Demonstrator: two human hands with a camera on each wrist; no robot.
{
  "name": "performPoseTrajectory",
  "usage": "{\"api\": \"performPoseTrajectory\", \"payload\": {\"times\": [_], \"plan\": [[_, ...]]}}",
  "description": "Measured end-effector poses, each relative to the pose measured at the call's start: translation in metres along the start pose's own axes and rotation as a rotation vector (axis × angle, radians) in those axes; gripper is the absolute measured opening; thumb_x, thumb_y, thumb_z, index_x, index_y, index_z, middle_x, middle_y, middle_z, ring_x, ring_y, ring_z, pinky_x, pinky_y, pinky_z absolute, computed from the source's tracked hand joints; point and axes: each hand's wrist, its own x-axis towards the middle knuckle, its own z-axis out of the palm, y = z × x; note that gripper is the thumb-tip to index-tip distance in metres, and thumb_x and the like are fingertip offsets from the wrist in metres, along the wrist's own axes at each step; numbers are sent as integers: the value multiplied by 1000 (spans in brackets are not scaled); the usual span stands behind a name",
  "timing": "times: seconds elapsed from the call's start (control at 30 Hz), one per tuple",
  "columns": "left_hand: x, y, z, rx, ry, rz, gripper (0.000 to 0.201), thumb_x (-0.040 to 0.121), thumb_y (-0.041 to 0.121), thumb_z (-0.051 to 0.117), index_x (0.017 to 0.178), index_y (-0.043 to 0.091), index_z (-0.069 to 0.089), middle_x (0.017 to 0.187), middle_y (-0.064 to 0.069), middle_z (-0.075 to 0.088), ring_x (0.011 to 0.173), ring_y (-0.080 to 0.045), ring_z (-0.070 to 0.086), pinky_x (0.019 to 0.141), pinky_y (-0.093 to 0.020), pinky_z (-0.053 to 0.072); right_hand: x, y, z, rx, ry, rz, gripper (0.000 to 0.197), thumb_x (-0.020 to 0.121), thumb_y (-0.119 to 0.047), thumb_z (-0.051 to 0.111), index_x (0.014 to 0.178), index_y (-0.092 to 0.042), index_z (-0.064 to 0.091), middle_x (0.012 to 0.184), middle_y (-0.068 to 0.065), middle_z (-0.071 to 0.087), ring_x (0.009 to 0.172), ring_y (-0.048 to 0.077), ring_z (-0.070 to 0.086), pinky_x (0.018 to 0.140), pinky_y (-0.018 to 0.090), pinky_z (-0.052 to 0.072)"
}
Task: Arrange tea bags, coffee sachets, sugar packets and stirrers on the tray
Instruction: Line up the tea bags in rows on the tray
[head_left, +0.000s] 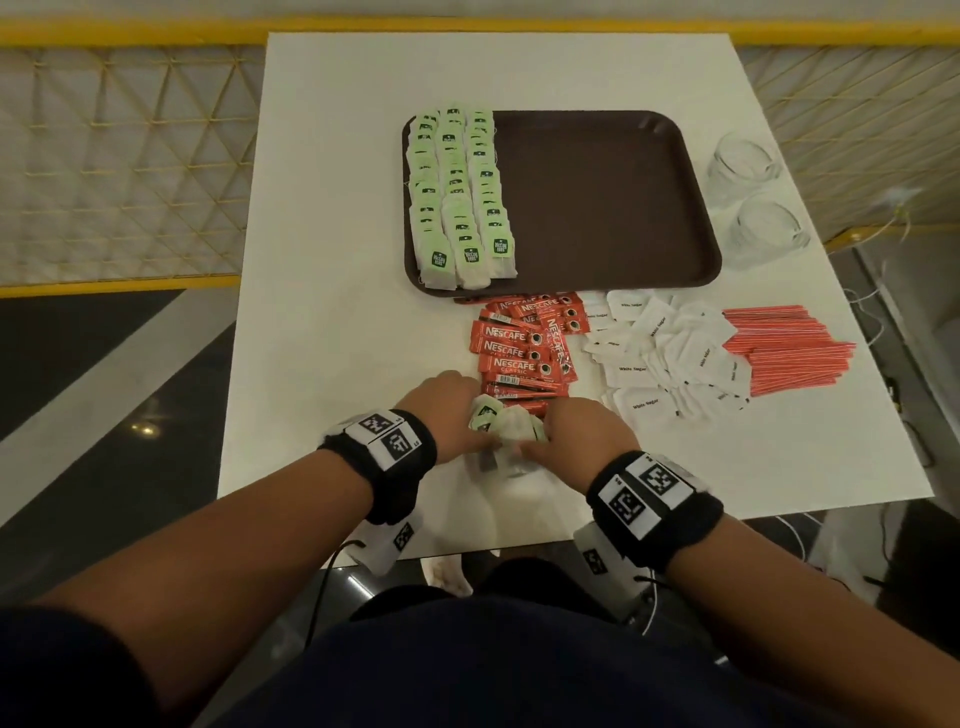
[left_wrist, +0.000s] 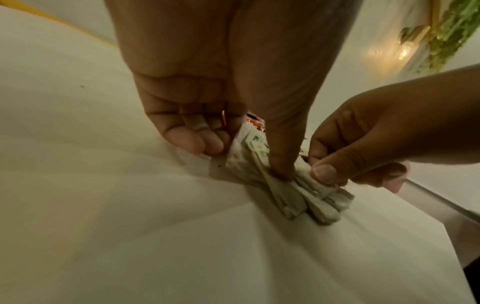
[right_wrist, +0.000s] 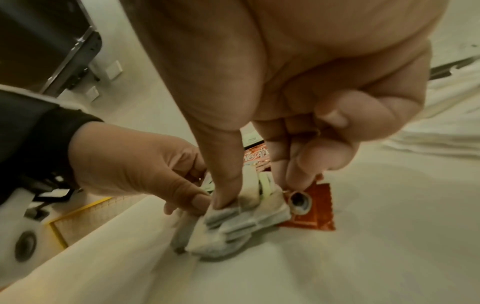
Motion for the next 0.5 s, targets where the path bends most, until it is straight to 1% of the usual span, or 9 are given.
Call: {"api": "performPoseTrajectory", "payload": {"times": [0.07,0.13,0.23,0.3,0.4,0.5], "plan": [[-1,0,2,-37,0,-2,36,79,46,75,92,21,53,92,0,53,83,-20,54,69,-29,40,1,0,1,41,2,13,38,84,-39,66,65,-23,36,67,-5,44,70,19,49,50,23,27],[-2,-1,5,-73,8,-13,32,81,43,74,87,24,50,86,3,52,79,-17,52,67,-27,38,2,0,4,101,1,32,34,82,-36,67,66,-21,40,69,-2,48,68,19,50,51,25,30],[-4,-5,7,-116,31,-25,28,85,40,71,82,25,47,78,8,50,76,-16,50,65,-27,35,3,1,7,208,20,53,24,80,-29,68,70,-20,48,70,-3,53,65,14,50,54,26,34],[-5,-8,6,-162,54,-21,23,86,35,71,85,22,52,80,6,54,77,-18,53,65,-28,36,5,-1,8,248,38,39,22,81,-24,67,70,-21,49,69,-4,53,63,13,49,54,25,34],[-7,-15,1,-250,128,-36,18,85,28,72,94,19,59,90,1,63,82,-19,57,69,-28,40,9,-3,4,316,51,21,16,82,-19,68,74,-17,54,67,-4,53,63,14,50,55,24,37],[-10,-26,-7,-314,172,-75,13,87,25,70,91,22,59,90,2,64,82,-18,58,69,-28,40,13,-3,-2,376,57,-3,13,82,-18,68,75,-15,57,67,-2,59,64,16,56,57,25,43]]}}
